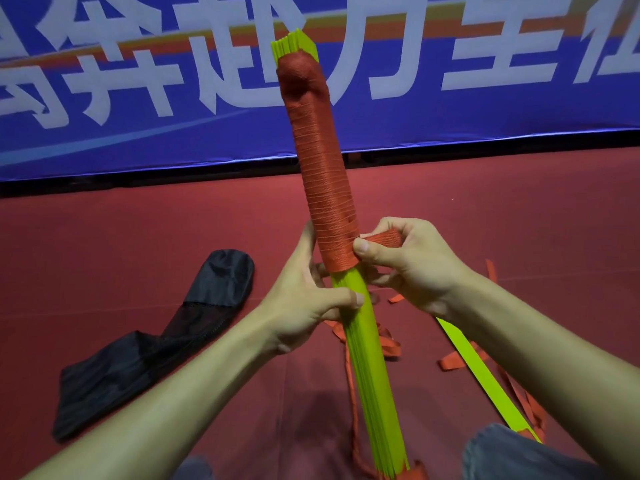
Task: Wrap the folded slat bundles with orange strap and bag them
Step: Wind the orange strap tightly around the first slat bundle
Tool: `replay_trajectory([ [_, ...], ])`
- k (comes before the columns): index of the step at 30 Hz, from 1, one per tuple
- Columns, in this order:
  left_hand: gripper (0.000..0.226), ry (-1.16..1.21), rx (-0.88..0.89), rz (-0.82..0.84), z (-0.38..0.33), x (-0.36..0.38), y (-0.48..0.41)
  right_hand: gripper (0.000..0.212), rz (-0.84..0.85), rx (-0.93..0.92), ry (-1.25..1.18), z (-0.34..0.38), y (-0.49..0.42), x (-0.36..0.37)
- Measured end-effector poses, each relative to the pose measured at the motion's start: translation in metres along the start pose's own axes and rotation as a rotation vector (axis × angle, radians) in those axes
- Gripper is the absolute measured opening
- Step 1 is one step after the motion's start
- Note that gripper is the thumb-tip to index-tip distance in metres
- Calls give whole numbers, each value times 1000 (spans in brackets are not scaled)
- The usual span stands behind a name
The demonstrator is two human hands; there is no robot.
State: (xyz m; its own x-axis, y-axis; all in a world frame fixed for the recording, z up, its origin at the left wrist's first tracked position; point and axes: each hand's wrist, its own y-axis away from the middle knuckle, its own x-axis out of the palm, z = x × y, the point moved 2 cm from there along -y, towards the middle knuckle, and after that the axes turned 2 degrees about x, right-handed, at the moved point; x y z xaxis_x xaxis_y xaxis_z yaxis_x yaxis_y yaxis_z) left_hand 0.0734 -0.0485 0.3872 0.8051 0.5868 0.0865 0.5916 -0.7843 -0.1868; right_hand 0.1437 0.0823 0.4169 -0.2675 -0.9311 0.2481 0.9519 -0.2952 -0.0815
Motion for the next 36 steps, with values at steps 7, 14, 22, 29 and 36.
replay_trajectory([
  [7,90,-163,-18,-77,-8,6,2,21,-99,-29,-36,-1,1,-2],
  [14,112,-248,31,-172,-15,6,5,28,-188,-33,-63,-1,0,-2],
  [22,109,-106,79,-217,-11,-3,1,33,-173,-22,-121,0,-2,-1],
  [29,109,-42,58,-156,-8,-5,-1,38,-196,-32,-136,-3,-2,-1],
  [36,115,-412,45,-229,11,-11,-12,41,-306,4,-13,-22,-15,-3],
])
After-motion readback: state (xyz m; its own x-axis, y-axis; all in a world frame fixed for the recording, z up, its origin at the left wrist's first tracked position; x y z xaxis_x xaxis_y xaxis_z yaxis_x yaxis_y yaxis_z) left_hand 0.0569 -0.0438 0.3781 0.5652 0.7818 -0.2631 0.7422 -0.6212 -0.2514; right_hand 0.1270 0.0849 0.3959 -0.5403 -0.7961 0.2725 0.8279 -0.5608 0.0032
